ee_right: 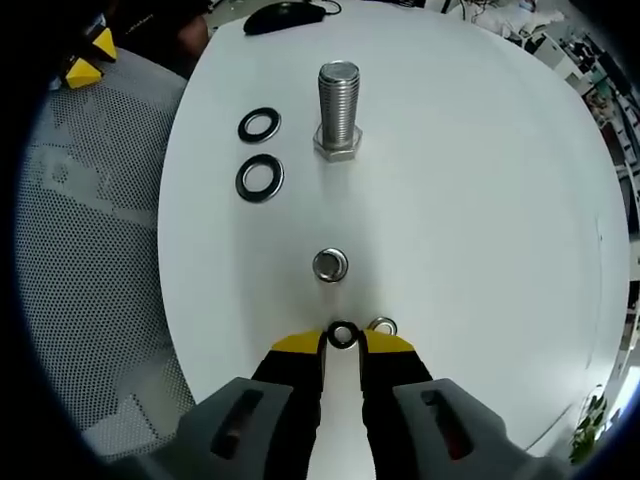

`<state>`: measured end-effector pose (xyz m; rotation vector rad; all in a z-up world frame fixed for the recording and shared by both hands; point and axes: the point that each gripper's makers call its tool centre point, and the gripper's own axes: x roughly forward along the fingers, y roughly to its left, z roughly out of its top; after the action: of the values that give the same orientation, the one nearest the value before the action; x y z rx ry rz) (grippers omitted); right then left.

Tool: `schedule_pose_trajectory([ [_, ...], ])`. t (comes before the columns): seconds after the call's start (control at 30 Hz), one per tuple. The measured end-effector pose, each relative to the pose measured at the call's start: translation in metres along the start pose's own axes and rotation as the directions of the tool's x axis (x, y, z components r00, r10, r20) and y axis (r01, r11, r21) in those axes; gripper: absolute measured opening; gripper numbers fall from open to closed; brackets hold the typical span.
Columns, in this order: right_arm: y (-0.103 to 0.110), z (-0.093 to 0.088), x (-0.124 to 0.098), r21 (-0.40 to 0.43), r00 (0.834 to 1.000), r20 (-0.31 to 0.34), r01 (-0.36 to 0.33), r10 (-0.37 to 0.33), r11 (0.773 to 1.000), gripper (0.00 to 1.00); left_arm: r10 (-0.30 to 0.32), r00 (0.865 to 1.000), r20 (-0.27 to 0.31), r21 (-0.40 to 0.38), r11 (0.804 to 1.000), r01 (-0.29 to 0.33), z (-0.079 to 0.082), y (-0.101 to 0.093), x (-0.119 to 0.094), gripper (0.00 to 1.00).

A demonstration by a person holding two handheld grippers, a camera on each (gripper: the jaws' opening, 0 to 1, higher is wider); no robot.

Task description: Place the washer onto the threaded stud by aligning its center hole with the stud, sliding it down to the base, and recovering from edge contact or off-axis alignment until the washer reaches the visible bottom stop.

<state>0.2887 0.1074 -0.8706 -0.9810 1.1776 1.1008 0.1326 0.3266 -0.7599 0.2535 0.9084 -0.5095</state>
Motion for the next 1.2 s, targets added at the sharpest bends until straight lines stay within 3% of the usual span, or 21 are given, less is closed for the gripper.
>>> schedule_pose_trajectory([
  [0.87,-0.001,-0.0002,0.0013,-0.001,1.0,-0.025,0.009,-0.009,1.0,0.16,0.0,1.0,-0.002,0.001,1.0,0.0,0.0006,-0.0002,0.0008,0.06],
  [1.2,-0.0012,0.0005,0.0026,-0.016,0.998,-0.062,0.01,-0.011,1.0,0.16,-0.002,1.0,-0.007,0.001,1.0,0.002,0.0,-0.0005,0.001,0.06],
])
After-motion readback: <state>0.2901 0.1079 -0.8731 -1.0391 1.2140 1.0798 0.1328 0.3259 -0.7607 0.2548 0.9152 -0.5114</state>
